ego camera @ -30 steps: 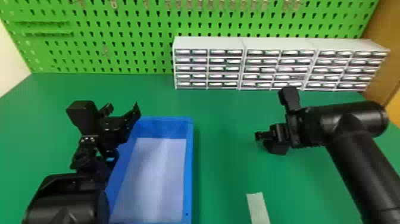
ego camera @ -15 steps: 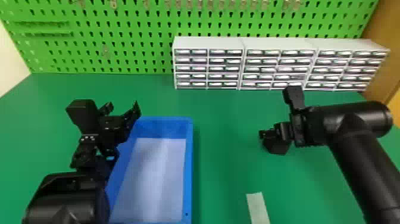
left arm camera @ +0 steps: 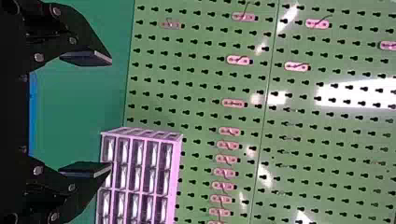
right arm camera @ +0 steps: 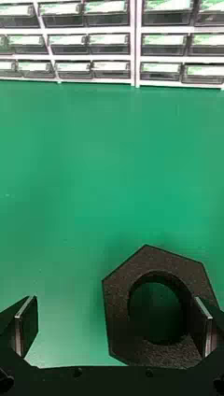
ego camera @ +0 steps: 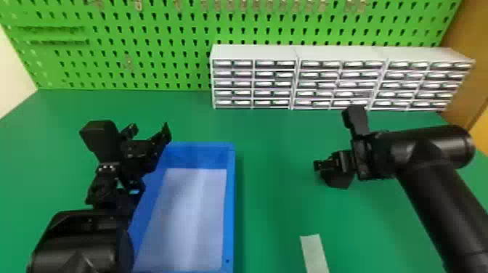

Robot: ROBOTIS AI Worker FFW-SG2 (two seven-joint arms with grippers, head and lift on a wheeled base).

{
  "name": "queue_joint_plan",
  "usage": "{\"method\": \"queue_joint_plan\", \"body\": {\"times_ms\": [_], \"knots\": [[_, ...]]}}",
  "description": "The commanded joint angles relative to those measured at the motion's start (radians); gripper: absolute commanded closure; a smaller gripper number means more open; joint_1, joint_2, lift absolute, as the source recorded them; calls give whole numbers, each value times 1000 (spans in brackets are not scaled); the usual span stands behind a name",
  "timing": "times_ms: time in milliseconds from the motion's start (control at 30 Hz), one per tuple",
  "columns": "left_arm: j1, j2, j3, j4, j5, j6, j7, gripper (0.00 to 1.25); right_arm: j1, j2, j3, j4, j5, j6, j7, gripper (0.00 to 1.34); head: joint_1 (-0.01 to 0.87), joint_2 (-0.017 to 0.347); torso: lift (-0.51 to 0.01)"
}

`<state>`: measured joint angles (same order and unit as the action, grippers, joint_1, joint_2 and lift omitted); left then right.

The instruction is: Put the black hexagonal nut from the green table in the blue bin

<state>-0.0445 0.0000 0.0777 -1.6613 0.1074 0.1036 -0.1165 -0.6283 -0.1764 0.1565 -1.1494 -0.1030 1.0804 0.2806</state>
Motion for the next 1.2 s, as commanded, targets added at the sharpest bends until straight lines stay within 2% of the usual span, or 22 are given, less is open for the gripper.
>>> {"method": "queue_joint_plan", "body": {"times_ms": [0, 367, 467, 567, 700, 900, 967, 1167], "knots": [[-2, -3, 1, 0, 0, -1, 0, 450, -4, 9, 6, 13, 19, -10, 14, 84, 686, 51, -97], [-2, -3, 2, 0, 3, -2, 1, 450, 4, 23, 3, 28, 43, -11, 32, 85, 686, 51, -97], [-2, -3, 2, 0, 3, -2, 1, 450, 7, 23, 2, 30, 46, -11, 34, 127, 686, 51, -97], [-2, -3, 2, 0, 3, -2, 1, 450, 12, 25, -2, 31, 46, -11, 34, 252, 686, 51, -97], [-2, -3, 2, 0, 3, -2, 1, 450, 19, 32, -20, 31, 52, -10, 34, 645, 686, 51, -97], [-2, -3, 10, 0, 3, -7, 1, 450, 15, 45, -23, 31, 85, 18, 34, 973, 686, 51, -97], [0, -3, 11, 0, 3, -8, 1, 450, 18, 48, -26, 31, 82, 16, 34, 1036, 686, 51, -97], [2, -3, 14, 0, 5, -10, 1, 450, 19, 49, -23, 31, 89, 30, 34, 1087, 686, 51, -97]]}}
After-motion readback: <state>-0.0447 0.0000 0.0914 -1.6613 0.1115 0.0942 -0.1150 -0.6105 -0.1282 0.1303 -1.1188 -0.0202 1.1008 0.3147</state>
